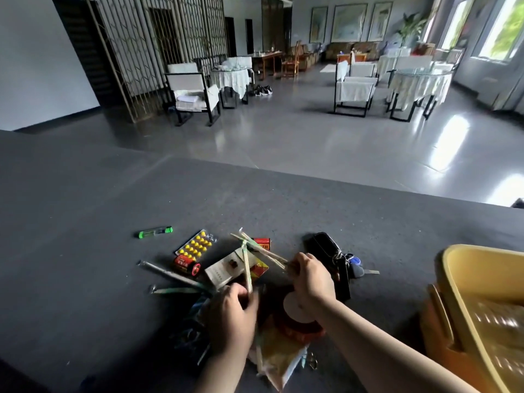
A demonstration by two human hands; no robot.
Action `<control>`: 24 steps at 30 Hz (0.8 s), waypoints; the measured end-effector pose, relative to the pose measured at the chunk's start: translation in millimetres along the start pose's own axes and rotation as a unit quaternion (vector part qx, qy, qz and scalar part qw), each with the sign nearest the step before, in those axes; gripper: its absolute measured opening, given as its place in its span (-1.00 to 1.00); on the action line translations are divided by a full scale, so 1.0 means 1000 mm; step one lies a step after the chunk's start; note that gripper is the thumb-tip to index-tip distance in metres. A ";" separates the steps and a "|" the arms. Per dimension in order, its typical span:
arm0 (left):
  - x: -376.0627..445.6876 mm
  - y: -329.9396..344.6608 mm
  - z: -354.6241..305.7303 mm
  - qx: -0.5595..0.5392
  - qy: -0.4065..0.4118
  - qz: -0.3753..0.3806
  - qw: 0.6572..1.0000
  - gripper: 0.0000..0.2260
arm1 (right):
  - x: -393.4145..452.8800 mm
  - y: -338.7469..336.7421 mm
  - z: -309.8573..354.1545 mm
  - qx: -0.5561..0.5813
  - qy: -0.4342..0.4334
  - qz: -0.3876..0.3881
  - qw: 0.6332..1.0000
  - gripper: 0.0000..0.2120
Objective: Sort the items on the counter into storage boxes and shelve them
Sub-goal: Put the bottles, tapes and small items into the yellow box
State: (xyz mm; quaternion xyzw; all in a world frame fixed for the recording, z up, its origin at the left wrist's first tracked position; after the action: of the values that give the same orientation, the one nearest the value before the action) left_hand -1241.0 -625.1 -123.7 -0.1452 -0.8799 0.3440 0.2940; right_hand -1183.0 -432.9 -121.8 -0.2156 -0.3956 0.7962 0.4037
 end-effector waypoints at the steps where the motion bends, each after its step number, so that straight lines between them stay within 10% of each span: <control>1: 0.003 -0.004 0.000 -0.047 -0.023 -0.027 0.998 -0.86 | -0.004 -0.008 0.003 0.020 -0.004 -0.009 1.000 -0.88; 8: 0.058 -0.058 -0.093 -0.222 0.092 -0.189 0.952 -0.88 | -0.046 -0.141 0.027 0.232 -0.041 -0.114 0.965 -0.86; 13: 0.073 -0.056 -0.208 -0.259 0.274 -0.162 0.912 -0.89 | -0.074 -0.277 -0.038 0.294 -0.064 -0.259 0.918 -0.67; 18: 0.059 -0.017 -0.293 -0.285 0.392 -0.080 0.871 -0.88 | -0.072 -0.361 -0.153 0.145 -0.050 -0.270 0.951 -0.84; 24: 0.035 0.025 -0.370 -0.212 0.548 -0.008 0.809 -0.79 | -0.043 -0.368 -0.261 -0.198 0.010 -0.094 0.976 -0.78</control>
State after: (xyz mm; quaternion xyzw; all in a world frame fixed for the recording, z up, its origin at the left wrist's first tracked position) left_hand -1038.5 -398.7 92.6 -0.3611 -0.6247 0.0096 0.6923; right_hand -810.8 -216.3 20.5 -0.2614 -0.5595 0.6585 0.4301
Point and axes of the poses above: each hand's wrist, its own x-axis towards the middle knuckle, its own y-axis out of the palm, z = x × y, the point moved 7 cm from there along x, towards the middle knuckle, and after that the axes turned 14 degrees about y, right-handed, at the moved point
